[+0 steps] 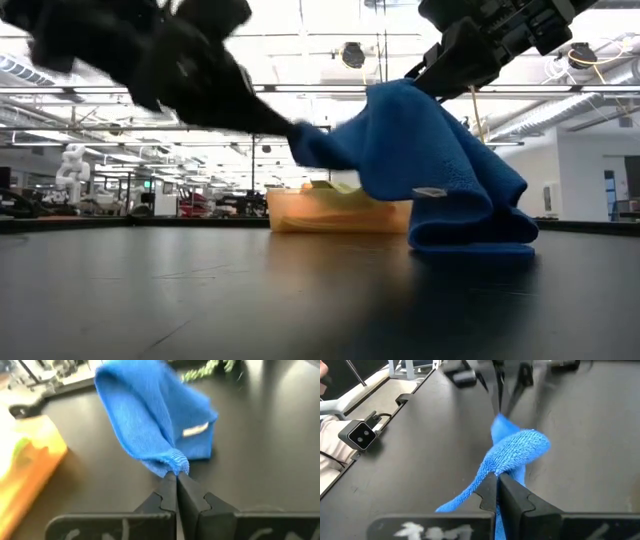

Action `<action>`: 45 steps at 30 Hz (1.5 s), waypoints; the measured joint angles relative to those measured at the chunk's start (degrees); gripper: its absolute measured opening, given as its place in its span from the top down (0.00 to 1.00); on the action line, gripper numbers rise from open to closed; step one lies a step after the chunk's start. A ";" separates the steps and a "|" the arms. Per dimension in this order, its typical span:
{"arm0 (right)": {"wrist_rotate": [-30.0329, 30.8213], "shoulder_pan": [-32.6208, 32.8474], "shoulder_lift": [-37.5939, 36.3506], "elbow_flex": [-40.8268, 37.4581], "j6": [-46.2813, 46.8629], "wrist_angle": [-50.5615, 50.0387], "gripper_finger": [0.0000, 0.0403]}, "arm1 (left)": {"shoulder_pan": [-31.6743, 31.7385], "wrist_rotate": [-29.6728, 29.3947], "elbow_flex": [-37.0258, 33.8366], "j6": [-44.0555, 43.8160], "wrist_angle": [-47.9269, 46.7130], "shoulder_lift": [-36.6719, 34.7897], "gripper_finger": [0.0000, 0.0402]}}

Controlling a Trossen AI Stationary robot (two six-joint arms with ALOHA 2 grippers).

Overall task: Fold microfiber towels
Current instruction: Fold the blue towel

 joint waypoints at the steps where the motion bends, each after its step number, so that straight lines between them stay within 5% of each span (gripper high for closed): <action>1: 0.00 0.00 -0.15 0.00 0.00 0.02 1.00 | -0.65 -0.64 0.02 0.39 -1.47 -1.86 0.99; 13: -1.07 -0.15 -1.81 0.04 -1.25 4.45 0.85 | -13.56 -16.37 1.87 5.24 -18.78 -26.48 1.00; 21: 4.83 1.56 -0.63 -0.73 -1.18 12.35 0.73 | -12.95 -20.72 7.40 0.75 -33.45 -27.27 1.00; 33: 4.92 8.13 29.14 0.87 1.98 46.72 0.72 | -0.51 -14.50 7.28 -7.68 -42.09 -22.18 1.00; 45: 7.22 8.55 47.81 19.49 4.03 43.19 0.72 | 6.93 -16.99 7.30 -7.87 -42.33 -22.57 1.00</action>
